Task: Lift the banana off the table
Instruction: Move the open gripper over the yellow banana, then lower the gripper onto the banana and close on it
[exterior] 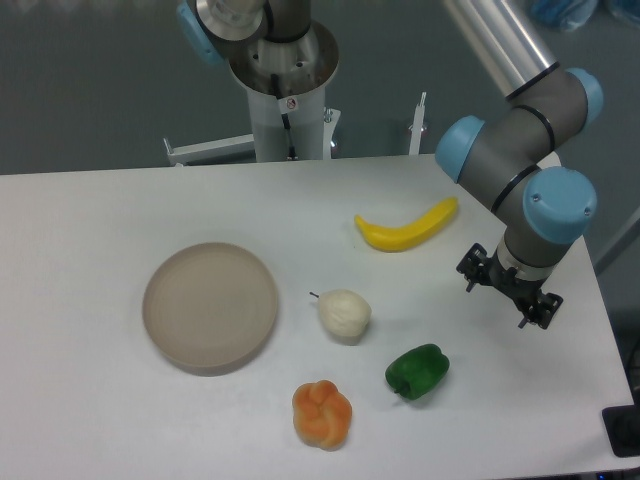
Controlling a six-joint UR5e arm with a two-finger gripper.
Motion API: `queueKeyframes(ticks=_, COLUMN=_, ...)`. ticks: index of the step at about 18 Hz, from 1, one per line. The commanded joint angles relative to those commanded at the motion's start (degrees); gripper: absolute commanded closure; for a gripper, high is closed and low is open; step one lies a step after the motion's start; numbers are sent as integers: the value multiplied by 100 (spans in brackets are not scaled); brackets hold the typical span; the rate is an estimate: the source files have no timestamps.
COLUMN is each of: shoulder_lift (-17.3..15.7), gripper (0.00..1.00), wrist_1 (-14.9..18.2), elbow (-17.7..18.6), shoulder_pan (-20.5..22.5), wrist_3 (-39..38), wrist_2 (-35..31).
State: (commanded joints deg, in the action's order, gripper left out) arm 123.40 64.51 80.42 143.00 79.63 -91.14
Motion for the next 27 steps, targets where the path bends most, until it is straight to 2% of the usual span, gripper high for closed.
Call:
queueKeyframes(ticks=6, shoulder_lift=-96, gripper=0, wrist_1=26, elbow=35, shoulder_pan=-61, wrist_3=-79, wrist_2=-18)
queueKeyframes(ticks=9, shoulder_lift=-220, gripper=0, wrist_1=61, elbow=210, shoulder_pan=-289, wrist_3=-166, wrist_2=-18)
queueKeyframes(ticks=11, shoulder_lift=-368, gripper=0, wrist_1=35, elbow=456, shoulder_pan=-395, wrist_3=-280, wrist_2=-26)
queueKeyframes(ticks=12, shoulder_lift=-387, gripper=0, wrist_1=44, elbow=483, shoulder_pan=-578, wrist_3=-499, wrist_2=-26)
queueKeyframes(ticks=14, shoulder_lift=-404, gripper=0, wrist_1=53, elbow=570, shoulder_pan=-676, wrist_3=-536, wrist_2=-26)
queueKeyframes(ticks=16, shoulder_lift=-588, gripper=0, wrist_1=53, elbow=807, shoulder_pan=-659, wrist_3=-449, wrist_2=-9)
queueKeyframes(ticks=18, shoulder_lift=-834, gripper=0, wrist_1=-17, elbow=1255, shoulder_pan=-580, wrist_3=-274, wrist_2=-9)
queueKeyframes(ticks=20, shoulder_lift=-896, gripper=0, wrist_1=-26, elbow=1563, shoulder_pan=-554, wrist_3=174, wrist_2=-140)
queueKeyframes(ticks=24, shoulder_lift=-967, gripper=0, wrist_1=-26, elbow=1924, shoulder_pan=-527, wrist_3=701, wrist_2=-667)
queueKeyframes(ticks=27, shoulder_lift=-1072, gripper=0, wrist_1=-35, elbow=2188, shoulder_pan=-510, wrist_3=1019, wrist_2=-747)
